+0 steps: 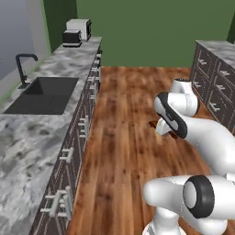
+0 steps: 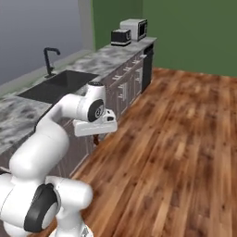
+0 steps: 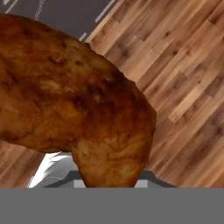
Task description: Take the chicken drumsticks from the pan and place one on each plate on the dining counter.
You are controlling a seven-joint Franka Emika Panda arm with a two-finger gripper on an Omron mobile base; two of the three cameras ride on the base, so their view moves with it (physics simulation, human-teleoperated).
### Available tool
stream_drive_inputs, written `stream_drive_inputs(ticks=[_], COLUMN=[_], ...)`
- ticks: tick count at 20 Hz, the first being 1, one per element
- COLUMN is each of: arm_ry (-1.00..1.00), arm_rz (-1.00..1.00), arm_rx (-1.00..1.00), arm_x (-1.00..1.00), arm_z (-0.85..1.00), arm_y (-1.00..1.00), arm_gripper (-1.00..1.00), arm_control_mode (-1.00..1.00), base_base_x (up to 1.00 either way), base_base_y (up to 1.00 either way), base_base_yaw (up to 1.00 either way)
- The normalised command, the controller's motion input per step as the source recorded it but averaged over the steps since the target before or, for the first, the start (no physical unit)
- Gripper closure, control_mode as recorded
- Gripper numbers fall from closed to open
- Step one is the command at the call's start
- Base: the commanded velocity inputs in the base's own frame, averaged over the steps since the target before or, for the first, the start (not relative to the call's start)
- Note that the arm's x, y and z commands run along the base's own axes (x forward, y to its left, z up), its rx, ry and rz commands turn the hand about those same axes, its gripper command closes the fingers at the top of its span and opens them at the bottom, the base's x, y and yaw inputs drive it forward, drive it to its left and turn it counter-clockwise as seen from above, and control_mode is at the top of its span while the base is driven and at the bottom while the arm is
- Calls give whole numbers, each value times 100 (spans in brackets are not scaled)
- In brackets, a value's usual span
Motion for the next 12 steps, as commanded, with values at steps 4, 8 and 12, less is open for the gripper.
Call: stream_drive_inputs(ticks=[4, 8, 12], arm_ry=[0, 0, 0], arm_rz=[0, 0, 0], arm_rx=[0, 0, 0], arm_x=[0, 0, 0], arm_z=[0, 0, 0], arm_y=[0, 0, 0], arm_gripper=[100, 100, 100], arm_control_mode=[100, 100, 100], base_base_x=[100, 99, 92], base_base_y=[-14, -30, -38], base_base_yaw=[-20, -11, -10])
